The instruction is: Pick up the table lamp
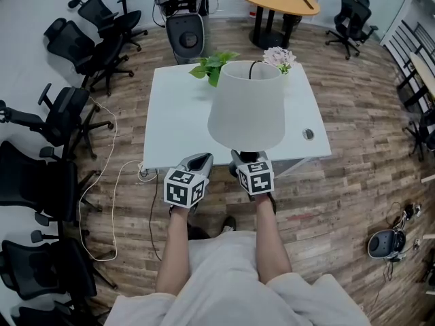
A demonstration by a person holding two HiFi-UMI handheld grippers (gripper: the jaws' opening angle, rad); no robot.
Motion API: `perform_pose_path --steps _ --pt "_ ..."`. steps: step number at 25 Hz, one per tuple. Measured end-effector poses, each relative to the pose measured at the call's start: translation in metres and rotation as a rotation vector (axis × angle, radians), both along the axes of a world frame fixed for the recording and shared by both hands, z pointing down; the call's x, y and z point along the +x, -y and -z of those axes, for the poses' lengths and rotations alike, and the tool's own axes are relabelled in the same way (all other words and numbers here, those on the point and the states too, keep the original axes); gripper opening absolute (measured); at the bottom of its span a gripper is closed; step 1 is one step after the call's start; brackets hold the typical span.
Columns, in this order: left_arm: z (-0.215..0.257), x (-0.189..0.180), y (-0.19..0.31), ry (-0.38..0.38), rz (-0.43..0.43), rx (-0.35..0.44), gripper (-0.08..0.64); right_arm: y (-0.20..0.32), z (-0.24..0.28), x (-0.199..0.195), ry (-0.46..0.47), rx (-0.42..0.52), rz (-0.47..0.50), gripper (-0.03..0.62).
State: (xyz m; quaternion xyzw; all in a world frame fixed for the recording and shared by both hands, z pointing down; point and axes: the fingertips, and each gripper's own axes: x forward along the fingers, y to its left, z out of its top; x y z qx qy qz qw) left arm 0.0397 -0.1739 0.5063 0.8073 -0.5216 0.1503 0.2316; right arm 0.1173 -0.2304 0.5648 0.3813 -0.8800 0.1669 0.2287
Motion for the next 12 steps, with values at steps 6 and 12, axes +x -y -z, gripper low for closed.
perform_pose_path --steps 6,12 --pt "0.0025 -0.0014 -0.0032 -0.004 0.007 0.005 0.0 -0.0065 -0.0028 0.0013 -0.008 0.006 0.006 0.186" --pt "0.003 -0.0034 -0.0065 -0.006 0.018 0.011 0.0 -0.0075 -0.0019 0.0037 -0.009 0.024 0.007 0.186"
